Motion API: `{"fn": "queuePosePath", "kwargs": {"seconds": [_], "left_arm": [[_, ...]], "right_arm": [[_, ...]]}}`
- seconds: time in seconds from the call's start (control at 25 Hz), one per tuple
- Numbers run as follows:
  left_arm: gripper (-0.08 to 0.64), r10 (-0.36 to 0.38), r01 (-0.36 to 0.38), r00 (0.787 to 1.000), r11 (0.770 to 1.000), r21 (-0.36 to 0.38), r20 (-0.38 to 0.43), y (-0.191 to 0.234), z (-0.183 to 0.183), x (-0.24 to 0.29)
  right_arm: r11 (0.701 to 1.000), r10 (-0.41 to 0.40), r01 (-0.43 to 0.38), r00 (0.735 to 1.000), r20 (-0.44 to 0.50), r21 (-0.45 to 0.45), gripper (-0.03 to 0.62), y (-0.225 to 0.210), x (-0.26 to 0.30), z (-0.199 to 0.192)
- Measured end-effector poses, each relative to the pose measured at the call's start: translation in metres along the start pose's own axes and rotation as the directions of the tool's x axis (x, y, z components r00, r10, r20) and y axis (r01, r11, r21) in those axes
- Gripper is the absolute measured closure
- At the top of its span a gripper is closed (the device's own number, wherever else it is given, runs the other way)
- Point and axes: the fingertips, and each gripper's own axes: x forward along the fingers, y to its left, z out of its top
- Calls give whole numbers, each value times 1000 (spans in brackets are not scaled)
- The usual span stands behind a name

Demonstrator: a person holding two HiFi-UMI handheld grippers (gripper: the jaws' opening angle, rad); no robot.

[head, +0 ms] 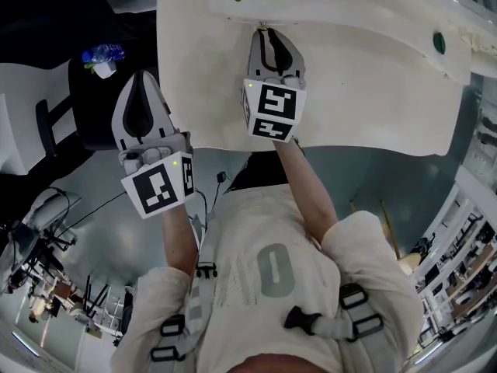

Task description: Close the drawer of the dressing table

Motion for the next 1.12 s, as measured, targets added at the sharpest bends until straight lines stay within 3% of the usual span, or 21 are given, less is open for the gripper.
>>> {"fn": "queuePosePath", "kwargs": {"seconds": [1.0, 1.12], "left_arm": [[540, 4, -4, 1000, 1000, 7, 16, 0, 7, -1], [540, 5, -5, 999, 1000, 8, 38, -4, 15, -6]], "right_arm": [[1000, 14, -14, 1000, 2, -8, 508, -6, 8, 8], [999, 1, 1, 999, 43, -39, 541, -9, -3, 26]]}}
